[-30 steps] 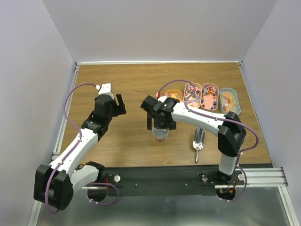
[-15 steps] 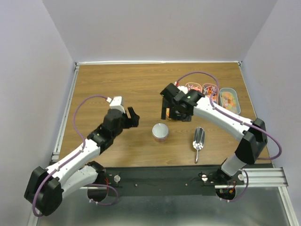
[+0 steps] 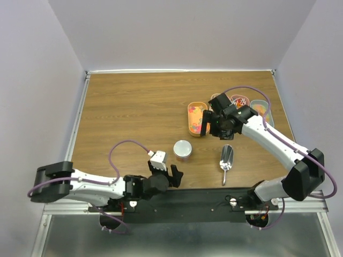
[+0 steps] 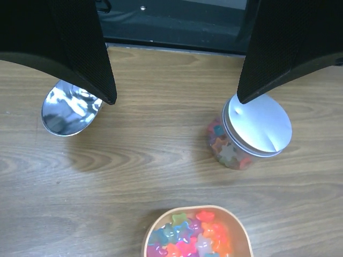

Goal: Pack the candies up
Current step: Close the bottle lid on the packing bottle.

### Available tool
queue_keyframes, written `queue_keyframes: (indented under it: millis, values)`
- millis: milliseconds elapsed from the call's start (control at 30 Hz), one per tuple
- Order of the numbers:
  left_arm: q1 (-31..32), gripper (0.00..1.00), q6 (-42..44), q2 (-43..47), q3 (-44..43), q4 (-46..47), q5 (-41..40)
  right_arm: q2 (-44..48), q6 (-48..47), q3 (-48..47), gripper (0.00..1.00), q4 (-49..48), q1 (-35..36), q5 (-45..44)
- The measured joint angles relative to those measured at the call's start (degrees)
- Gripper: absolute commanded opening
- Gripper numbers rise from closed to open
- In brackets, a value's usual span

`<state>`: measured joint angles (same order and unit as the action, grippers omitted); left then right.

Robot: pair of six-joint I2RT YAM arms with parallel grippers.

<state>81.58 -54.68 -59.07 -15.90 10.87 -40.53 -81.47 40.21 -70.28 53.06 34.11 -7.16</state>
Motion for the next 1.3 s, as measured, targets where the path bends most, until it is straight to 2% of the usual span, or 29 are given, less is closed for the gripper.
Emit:
queue_keyframes:
  millis: [100,200,267,333,400,533,600,767,833,1000,1100,1300]
  values:
    - [6.93,0.90,-4.39,-6.47,-0.17,0.94,-7.69,1.07,-1.33,1.68,0.99,-1.51,0.00,1.38]
    - [9.53,0.86,-8.31,-14.29,-1.68,0.85,-12.76,1.29,-2.25,2.93,0.99,-2.40,0.00,2.86]
    - [9.79,0.84,-10.56,-19.37,-3.56,0.33,-15.91,1.29,-2.75,3.39,0.99,-2.75,0.00,3.74]
    - [10.01,0.84,-16.33,-25.51,-8.09,-2.49,-19.74,1.29,-3.17,3.43,0.99,-3.26,0.00,4.57]
    - [10.05,0.88,-21.05,-29.40,-11.47,-5.70,-22.71,1.29,-3.45,3.43,0.99,-3.65,0.00,5.07]
    - [10.05,0.89,-27.47,-32.85,-13.66,-8.37,-27.17,1.29,-4.31,3.43,0.99,-4.09,0.00,6.12]
    - [10.12,0.89,-27.61,-32.98,-12.70,-6.82,-28.26,1.29,-4.52,3.43,0.99,-4.15,0.00,6.69]
    - [9.27,0.89,-12.20,-28.96,-1.84,13.88,-27.89,1.14,-5.14,3.45,0.99,-4.20,0.00,7.52]
    - [8.33,0.89,-6.03,-28.35,0.35,18.71,-26.84,0.94,-5.31,3.45,0.99,-4.24,0.00,7.76]
    - [7.37,0.89,5.60,-31.67,-3.72,21.16,-25.11,0.57,-5.35,3.48,0.99,-4.61,-0.07,8.15]
    - [7.37,0.89,9.18,-34.51,-6.10,21.66,-24.50,0.57,-5.33,3.65,0.99,-5.03,-0.07,8.22]
    - [5.70,0.89,14.08,-35.36,-5.18,23.80,-24.11,0.59,-5.29,5.14,0.99,-5.84,-0.07,9.11]
